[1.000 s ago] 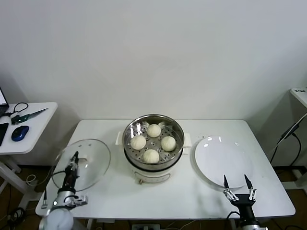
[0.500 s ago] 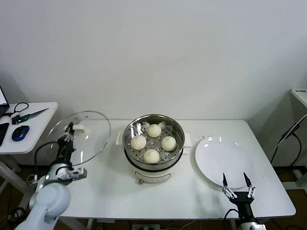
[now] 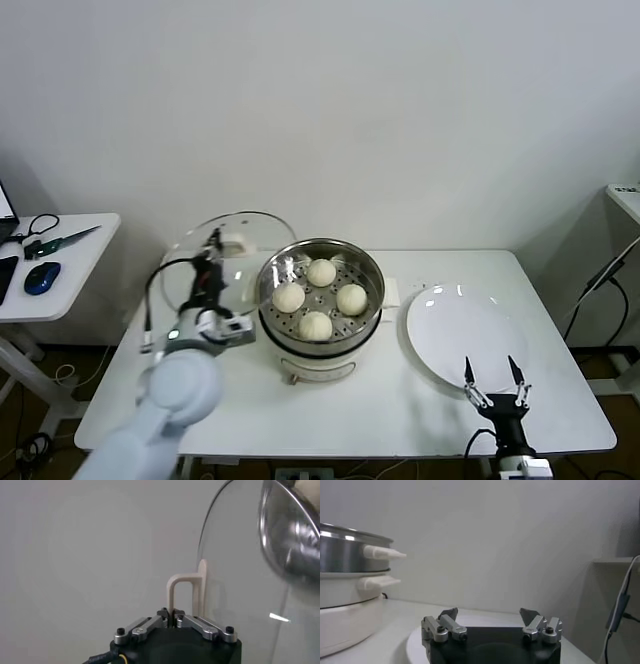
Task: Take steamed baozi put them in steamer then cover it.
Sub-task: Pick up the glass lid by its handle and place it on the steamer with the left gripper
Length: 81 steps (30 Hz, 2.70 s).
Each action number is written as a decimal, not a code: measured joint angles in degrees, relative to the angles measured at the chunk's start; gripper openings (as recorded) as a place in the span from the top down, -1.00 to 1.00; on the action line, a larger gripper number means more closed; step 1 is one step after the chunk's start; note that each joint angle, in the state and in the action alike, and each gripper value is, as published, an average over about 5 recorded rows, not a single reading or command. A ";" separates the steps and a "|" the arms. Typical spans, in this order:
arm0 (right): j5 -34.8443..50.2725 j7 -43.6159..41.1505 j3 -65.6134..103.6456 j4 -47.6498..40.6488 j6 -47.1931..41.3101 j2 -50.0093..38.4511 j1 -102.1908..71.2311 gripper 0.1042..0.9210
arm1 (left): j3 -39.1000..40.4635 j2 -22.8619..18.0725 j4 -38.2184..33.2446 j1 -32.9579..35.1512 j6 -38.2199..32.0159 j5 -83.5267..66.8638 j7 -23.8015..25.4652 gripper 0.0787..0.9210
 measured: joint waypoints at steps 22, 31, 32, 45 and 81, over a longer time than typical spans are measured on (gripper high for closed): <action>1.08 0.80 1.53 -0.13 1.09 -0.49 0.21 -0.76 | 18.27 -20.49 12.85 -7.13 4.07 19.60 4.65 0.85; 1.18 0.99 2.08 -0.12 1.68 -0.24 -0.39 -0.76 | 18.65 -21.03 16.55 -7.18 3.69 21.01 3.15 0.85; 1.17 0.99 2.11 -0.13 1.72 -0.22 -0.42 -0.76 | 18.62 -20.88 16.77 -7.20 3.69 21.00 2.98 0.85; 0.94 0.78 2.26 -0.06 2.09 0.16 -0.88 -0.76 | 17.00 -19.31 19.65 -6.32 3.49 19.55 0.72 0.85; 1.28 0.34 0.58 1.05 1.09 0.30 -1.21 -0.76 | 17.77 -13.93 8.55 -3.36 4.10 3.82 -1.79 -0.69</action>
